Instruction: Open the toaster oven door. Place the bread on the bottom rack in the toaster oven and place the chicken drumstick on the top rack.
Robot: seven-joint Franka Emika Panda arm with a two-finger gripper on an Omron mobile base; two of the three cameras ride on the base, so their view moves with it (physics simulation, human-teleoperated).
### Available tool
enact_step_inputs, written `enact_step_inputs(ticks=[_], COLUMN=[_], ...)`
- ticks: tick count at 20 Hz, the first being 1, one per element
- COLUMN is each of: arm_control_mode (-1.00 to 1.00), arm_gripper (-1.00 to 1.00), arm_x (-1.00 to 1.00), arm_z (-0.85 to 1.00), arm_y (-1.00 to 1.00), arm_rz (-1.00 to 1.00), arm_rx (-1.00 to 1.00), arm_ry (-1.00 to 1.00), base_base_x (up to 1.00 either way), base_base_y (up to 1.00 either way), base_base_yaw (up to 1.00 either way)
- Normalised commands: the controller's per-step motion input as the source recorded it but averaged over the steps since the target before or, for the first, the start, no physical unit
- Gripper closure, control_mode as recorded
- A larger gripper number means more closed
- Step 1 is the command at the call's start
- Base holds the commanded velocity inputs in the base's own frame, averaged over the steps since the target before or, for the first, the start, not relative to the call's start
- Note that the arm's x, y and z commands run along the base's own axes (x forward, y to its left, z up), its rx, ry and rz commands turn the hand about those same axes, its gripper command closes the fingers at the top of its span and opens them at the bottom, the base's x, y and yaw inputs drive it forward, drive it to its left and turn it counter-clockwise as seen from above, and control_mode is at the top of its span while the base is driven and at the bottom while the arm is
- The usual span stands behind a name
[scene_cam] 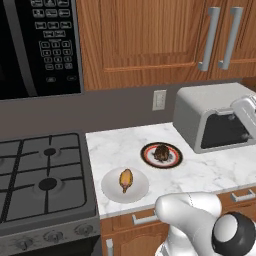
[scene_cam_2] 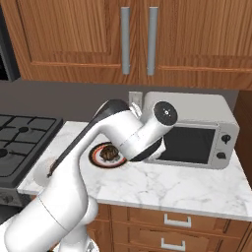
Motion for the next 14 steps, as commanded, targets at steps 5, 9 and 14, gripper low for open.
enact_step_inputs(ticks=[5, 9, 14], arm_control_mode=[-1.00, -1.00, -1.00], arm_gripper=[-1.00, -1.00, -1.00], arm_x=[0.26, 0.27, 0.35], arm_z=[0.00, 0.00, -0.04], arm_y=[-0.36, -0.38, -0.32], arm_rz=[0.00, -0.02, -0.11], arm_rx=[0.13, 0.03, 0.00], arm_ry=[0.01, 0.03, 0.10], base_base_x=[0.00, 0.00, 0.00], base_base_y=[0.00, 0.00, 0.00], base_base_yaw=[0.00, 0.00, 0.00])
